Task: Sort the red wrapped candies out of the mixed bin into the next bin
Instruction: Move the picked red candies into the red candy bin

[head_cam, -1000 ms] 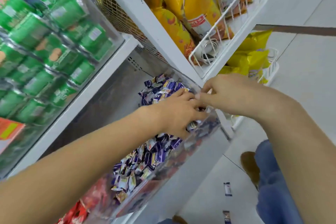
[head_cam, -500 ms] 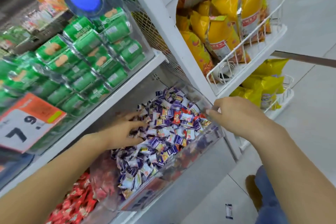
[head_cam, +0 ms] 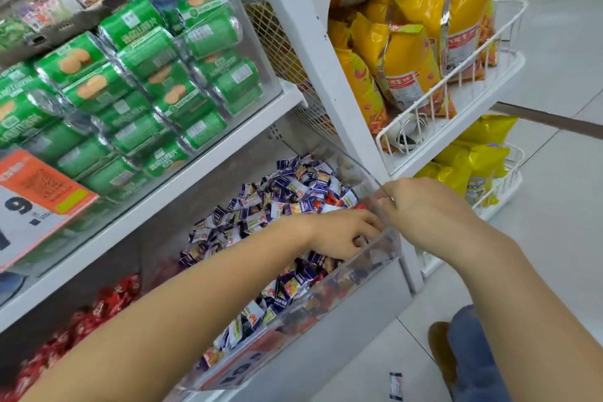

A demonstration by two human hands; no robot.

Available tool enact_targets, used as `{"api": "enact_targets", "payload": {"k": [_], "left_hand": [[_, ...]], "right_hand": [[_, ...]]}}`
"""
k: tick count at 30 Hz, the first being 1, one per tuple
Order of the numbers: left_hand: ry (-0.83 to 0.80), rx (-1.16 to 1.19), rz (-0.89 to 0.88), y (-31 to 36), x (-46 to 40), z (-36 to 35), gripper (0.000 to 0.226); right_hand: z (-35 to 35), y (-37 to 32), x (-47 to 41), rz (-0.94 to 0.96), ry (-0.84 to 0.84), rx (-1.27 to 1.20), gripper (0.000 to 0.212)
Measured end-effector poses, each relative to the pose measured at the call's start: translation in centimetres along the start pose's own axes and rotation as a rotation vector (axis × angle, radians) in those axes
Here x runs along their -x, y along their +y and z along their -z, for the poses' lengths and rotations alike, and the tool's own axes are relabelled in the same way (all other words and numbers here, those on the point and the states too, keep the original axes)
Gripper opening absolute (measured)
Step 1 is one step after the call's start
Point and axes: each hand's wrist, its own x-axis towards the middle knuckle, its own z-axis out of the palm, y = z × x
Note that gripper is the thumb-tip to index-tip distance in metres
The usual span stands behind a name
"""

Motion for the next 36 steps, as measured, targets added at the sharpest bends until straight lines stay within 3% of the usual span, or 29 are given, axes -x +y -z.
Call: {"api": "enact_targets", "payload": {"k": [3,9,14,17,21,23,26,27,29,31,33,36], "left_hand": [[-0.006,-0.391,-0.051,-0.5,0.9,-1.0,0.061],[0.004,-0.755,0.307,-2.0,2.8,-1.5,0.054],[0.175,-0.543,0.549,-4.2,7.6,-0.6,0.049],[0.274,-0.267,0.52,-6.4,11.9,-0.6,0.036],[0.292,0.115,0.527,-6.0,16.5,-0.9,0.042],[0.156,0.092,0.595,-5.1,17.8,-1.0,0.045],[-0.06,-0.28,0.713,-2.1,16.8,-0.8,0.067],[-0.033,-0.371,0.678,-0.9,15.6,-0.6,0.067],[0.098,-0.342,0.425,0.7,12.2,-0.3,0.06],[0.134,0.015,0.168,1.5,8.2,0.2,0.051],[0.023,0.29,0.083,1.0,5.0,0.1,0.049],[-0.155,0.243,0.018,-0.6,2.6,-1.3,0.057]], "right_hand": [[0.2,0.1,0.0,0.027,0.0,0.022,0.026],[0.4,0.2,0.0,0.02,-0.027,0.057,0.019],[0.4,0.3,0.3,0.032,-0.017,0.071,0.021],[0.5,0.3,0.2,0.034,-0.029,0.059,0.024],[0.7,0.2,0.4,0.024,-0.034,0.057,0.025],[0.7,0.1,0.4,0.015,-0.038,0.058,0.024],[0.9,0.0,0.4,0.009,-0.054,0.055,0.025],[0.8,-0.1,0.4,0.01,-0.057,0.057,0.025],[0.8,-0.2,0.4,0.011,-0.054,0.06,0.025],[0.8,-0.2,0.5,0.014,-0.049,0.059,0.024],[0.9,-0.1,0.7,0.016,-0.053,0.043,0.024],[1.0,0.0,0.9,0.024,-0.067,0.03,0.026]]}}
